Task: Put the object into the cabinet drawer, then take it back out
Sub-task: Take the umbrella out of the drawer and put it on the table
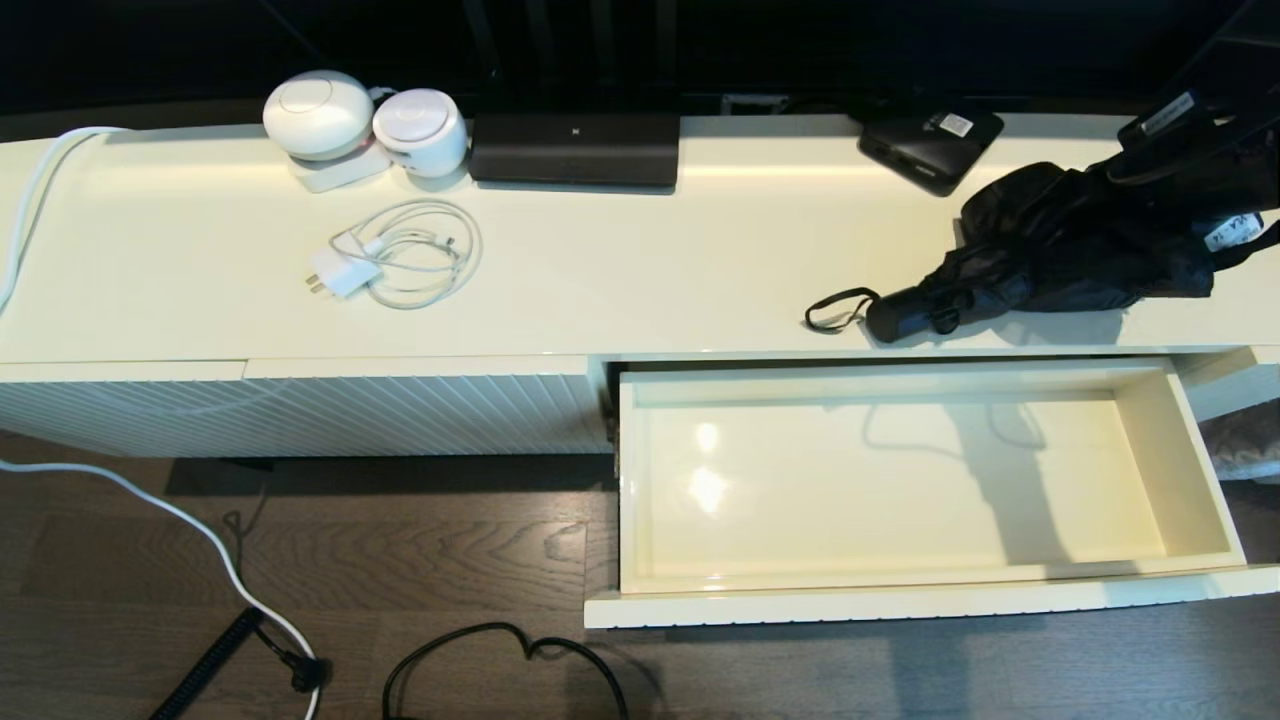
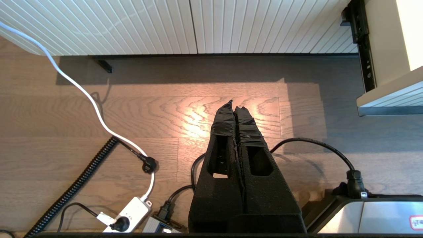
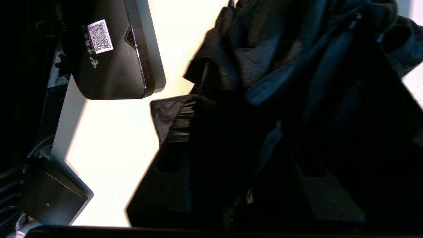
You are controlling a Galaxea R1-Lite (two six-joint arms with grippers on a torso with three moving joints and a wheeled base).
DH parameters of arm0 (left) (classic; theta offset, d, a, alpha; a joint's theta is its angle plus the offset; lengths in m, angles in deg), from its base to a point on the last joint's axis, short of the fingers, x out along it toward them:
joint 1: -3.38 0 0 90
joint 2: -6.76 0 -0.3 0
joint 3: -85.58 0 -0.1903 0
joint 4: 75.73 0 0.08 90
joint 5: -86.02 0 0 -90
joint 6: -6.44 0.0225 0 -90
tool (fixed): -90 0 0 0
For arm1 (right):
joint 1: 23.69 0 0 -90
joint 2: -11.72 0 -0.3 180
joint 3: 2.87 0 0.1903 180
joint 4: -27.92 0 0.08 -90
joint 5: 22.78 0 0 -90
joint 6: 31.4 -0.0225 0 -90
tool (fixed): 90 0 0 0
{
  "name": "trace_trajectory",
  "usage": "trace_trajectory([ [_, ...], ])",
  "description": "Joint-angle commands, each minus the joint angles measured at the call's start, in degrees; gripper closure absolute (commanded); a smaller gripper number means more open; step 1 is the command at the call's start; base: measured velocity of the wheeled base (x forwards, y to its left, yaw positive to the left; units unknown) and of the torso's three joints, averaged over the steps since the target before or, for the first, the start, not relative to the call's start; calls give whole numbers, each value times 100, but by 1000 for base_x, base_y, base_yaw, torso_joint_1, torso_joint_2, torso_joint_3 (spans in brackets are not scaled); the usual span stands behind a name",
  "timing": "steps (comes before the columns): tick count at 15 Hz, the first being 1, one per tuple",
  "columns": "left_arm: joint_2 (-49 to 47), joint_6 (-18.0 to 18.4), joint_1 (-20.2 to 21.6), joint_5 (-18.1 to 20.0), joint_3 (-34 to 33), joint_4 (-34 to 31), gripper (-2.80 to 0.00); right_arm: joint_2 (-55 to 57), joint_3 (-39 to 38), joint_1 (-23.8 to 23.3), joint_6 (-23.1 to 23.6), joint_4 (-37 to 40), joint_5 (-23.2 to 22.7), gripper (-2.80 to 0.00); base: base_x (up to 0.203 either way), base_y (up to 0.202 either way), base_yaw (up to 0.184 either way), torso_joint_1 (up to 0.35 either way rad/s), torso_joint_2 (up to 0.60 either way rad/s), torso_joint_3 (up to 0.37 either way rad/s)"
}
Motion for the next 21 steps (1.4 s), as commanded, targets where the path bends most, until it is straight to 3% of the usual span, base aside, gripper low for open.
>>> trace_trajectory([
  [1, 0, -2, 6, -1, -2, 2, 0, -21, 1, 6, 34, -49, 13, -280, 0, 0, 0, 0, 0, 0],
  [7, 0, -2, 6, -1, -2, 2, 0, -197, 0, 15, 374, -266, 58, -280, 0, 0, 0, 0, 0, 0],
  [12, 0, -2, 0, -1, -8, 2, 0, -408, -43, 234, 894, -286, 583, -280, 0, 0, 0, 0, 0, 0],
  [21, 0, -2, -2, -1, -8, 2, 0, -1079, -83, 333, 1395, -424, 853, -280, 0, 0, 0, 0, 0, 0],
])
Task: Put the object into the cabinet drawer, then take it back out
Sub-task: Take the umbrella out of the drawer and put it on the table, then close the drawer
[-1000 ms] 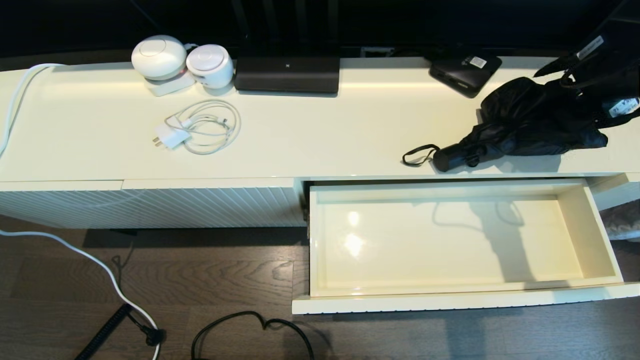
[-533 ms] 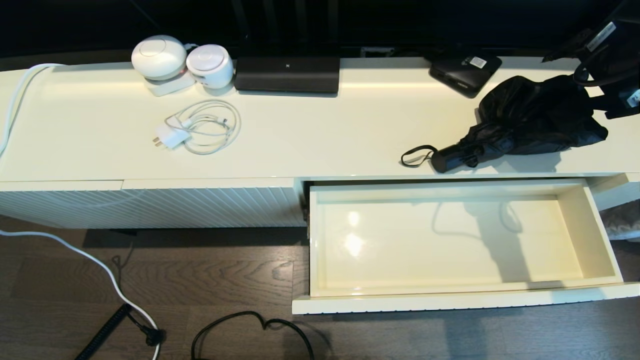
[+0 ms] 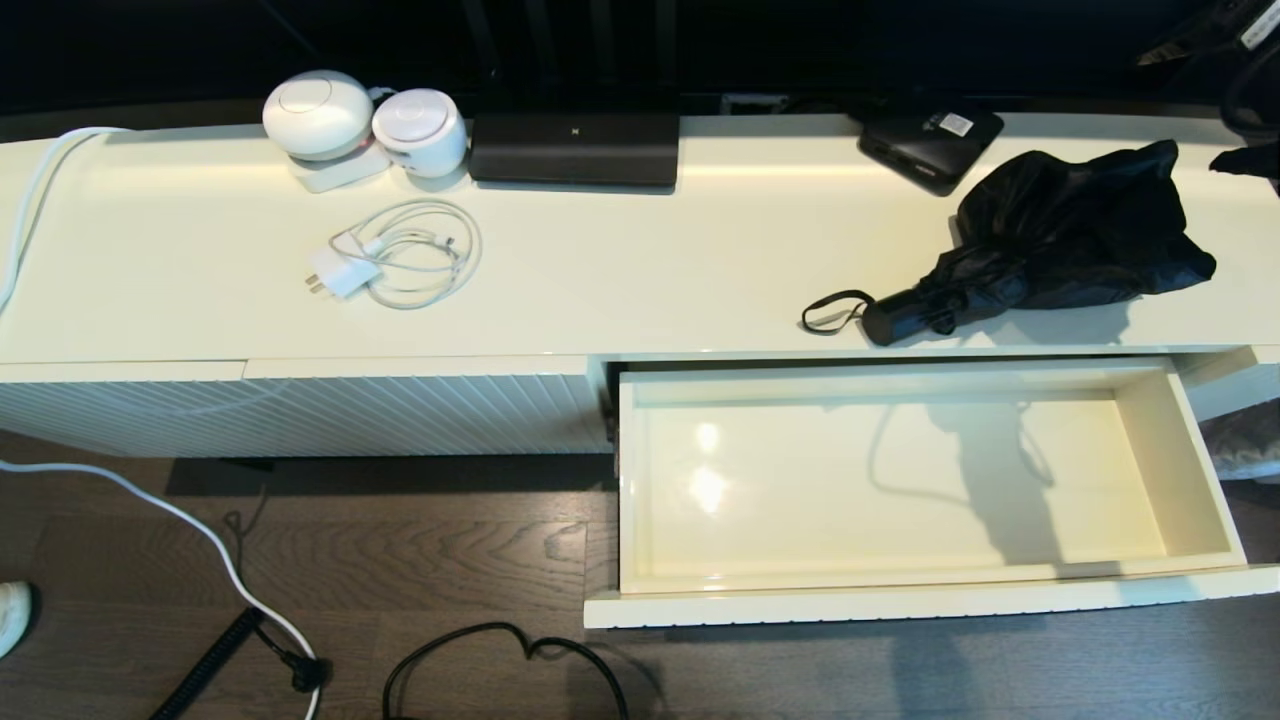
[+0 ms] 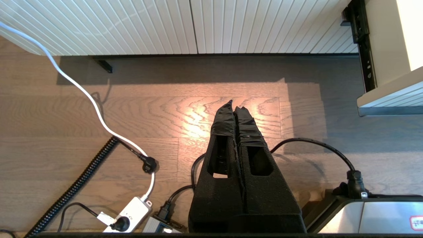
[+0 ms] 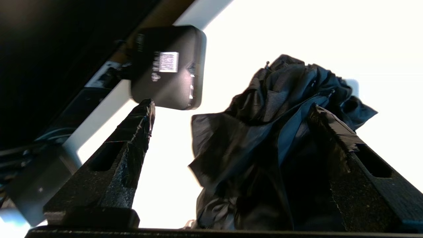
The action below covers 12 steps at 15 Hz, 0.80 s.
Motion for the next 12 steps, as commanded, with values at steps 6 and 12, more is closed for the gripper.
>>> trace_trajectory([
  [6, 0, 0, 1, -1, 1, 2, 0, -1158, -402, 256, 584, 1121, 189, 0, 0, 0, 0, 0, 0, 0],
  [12, 0, 0, 4, -1, 1, 2, 0, -2307, -2648, 492, 1970, 1994, -248, 0, 0, 0, 0, 0, 0, 0],
])
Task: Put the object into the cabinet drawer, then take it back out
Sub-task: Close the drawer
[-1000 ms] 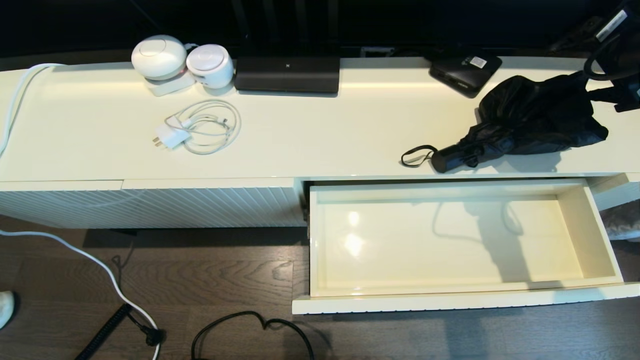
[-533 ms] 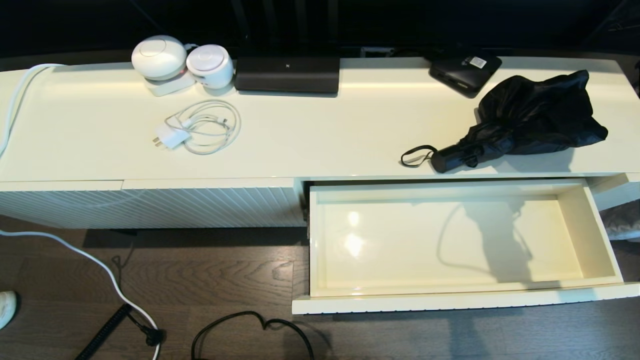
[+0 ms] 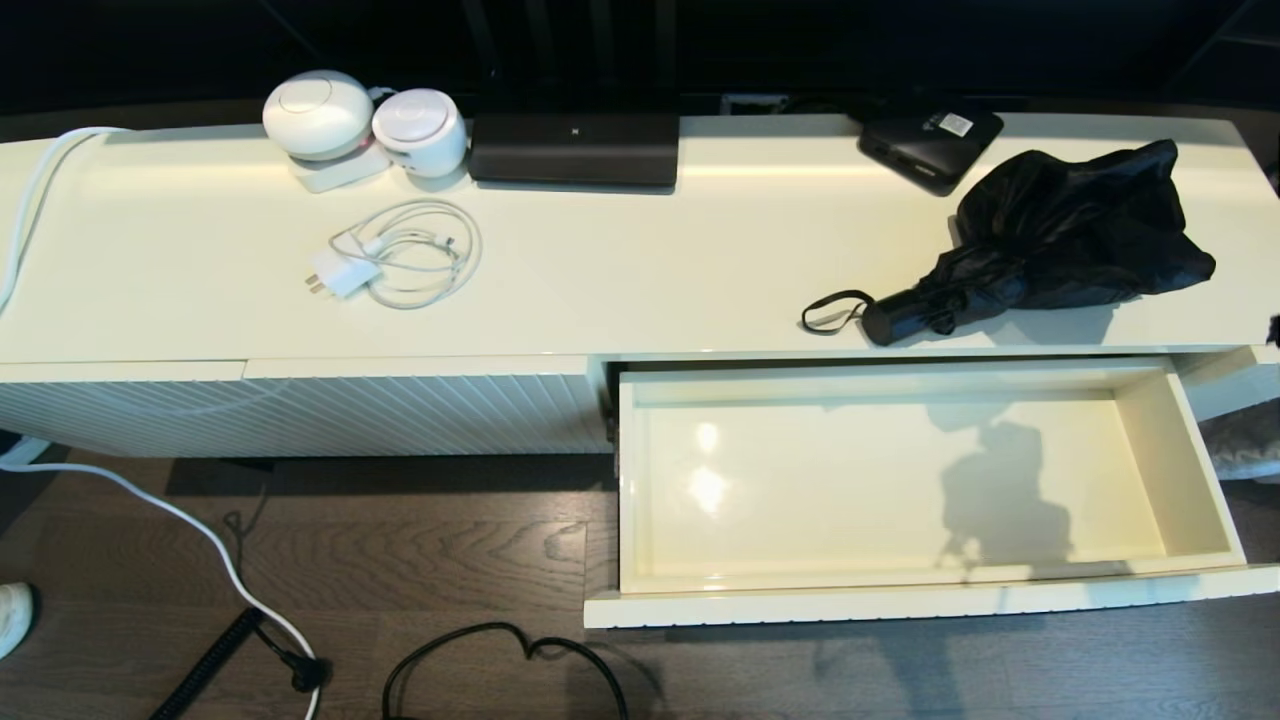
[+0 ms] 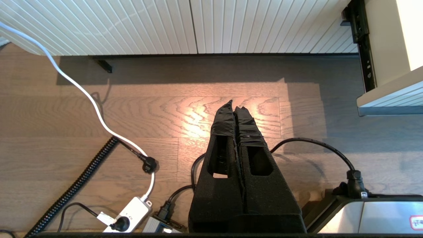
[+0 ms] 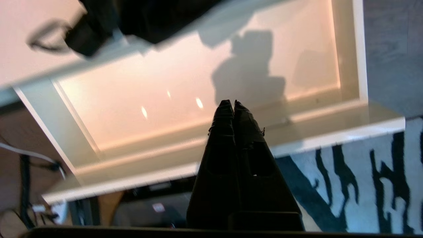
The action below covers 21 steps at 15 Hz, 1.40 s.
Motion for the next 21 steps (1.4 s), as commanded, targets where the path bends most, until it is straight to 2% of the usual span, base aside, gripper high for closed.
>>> trace_trajectory([
  [1, 0, -3, -3, -1, 1, 2, 0, -589, -814, 82, 255, 95, -82, 0, 0, 0, 0, 0, 0, 0],
  [4, 0, -3, 4, -1, 1, 2, 0, -1167, -1996, 175, 819, 487, -345, 0, 0, 0, 0, 0, 0, 0],
  [9, 0, -3, 3, -1, 1, 2, 0, -2518, -3800, 251, 1180, 573, -1158, 0, 0, 0, 0, 0, 0, 0],
  [13, 0, -3, 4, -1, 1, 2, 0, -3180, -5122, 270, 1676, 447, -1454, 0, 0, 0, 0, 0, 0, 0],
  [15, 0, -3, 1, -1, 1, 2, 0, -3120, -5691, 276, 1735, -237, -1501, 0, 0, 0, 0, 0, 0, 0],
  [17, 0, -3, -4, -1, -1, 2, 0, -2684, -6181, 293, 1750, -1289, -1548, 0, 0, 0, 0, 0, 0, 0],
  [21, 0, -3, -3, -1, 1, 2, 0, -1599, -6650, 356, 1763, -2892, -1926, 0, 0, 0, 0, 0, 0, 0],
])
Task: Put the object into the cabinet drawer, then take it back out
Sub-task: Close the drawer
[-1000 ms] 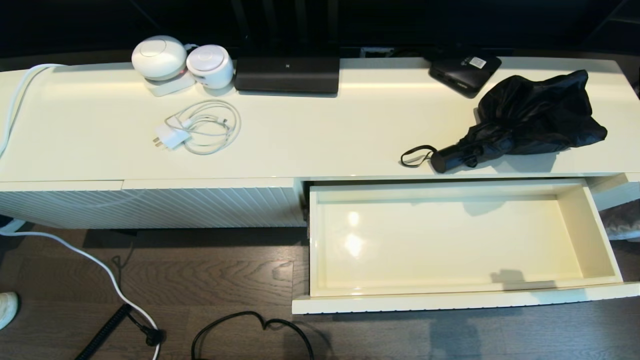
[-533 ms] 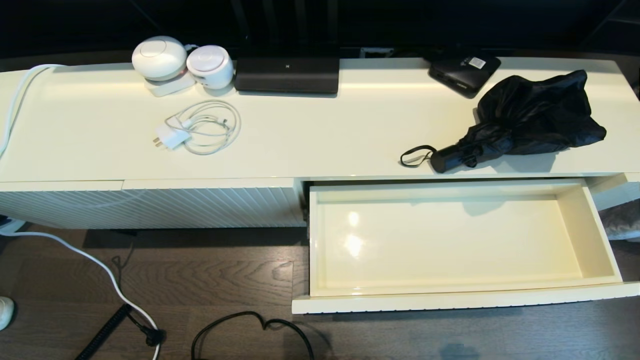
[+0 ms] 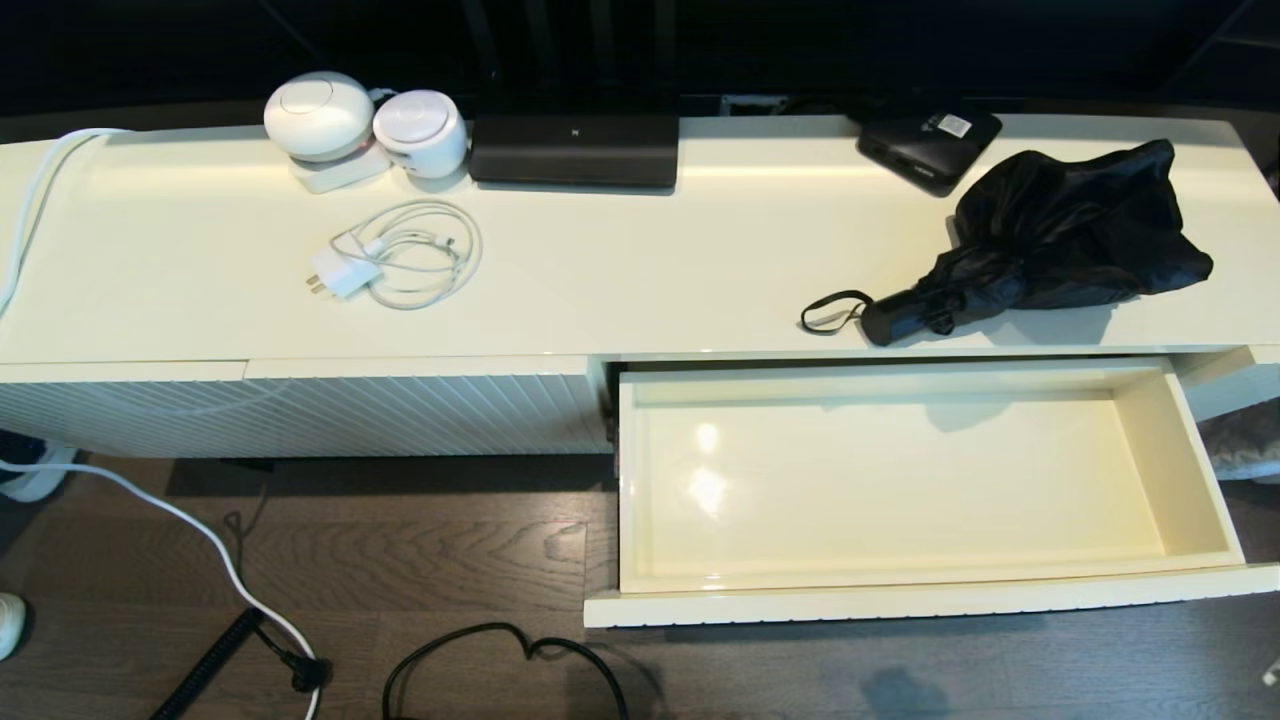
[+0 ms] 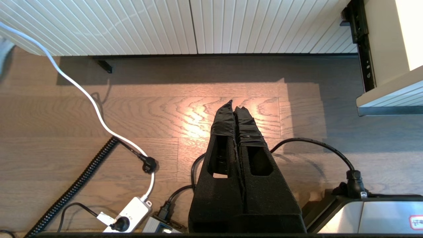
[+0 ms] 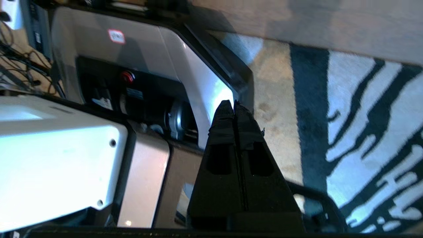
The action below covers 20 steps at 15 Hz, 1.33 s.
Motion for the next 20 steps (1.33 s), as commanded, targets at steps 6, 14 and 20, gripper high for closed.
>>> trace_trajectory([
  [6, 0, -3, 6, 1, -7, 2, 0, 2174, -202, 179, -4, -2538, -131, 0, 0, 0, 0, 0, 0, 0],
  [14, 0, -3, 6, 1, -2, 2, 0, 2729, 54, 123, -12, -4138, 58, 0, 0, 0, 0, 0, 0, 0],
  [20, 0, -3, -2, 1, -1, 2, 0, 2834, 159, 122, -7, -4568, 477, 0, 0, 0, 0, 0, 0, 0],
])
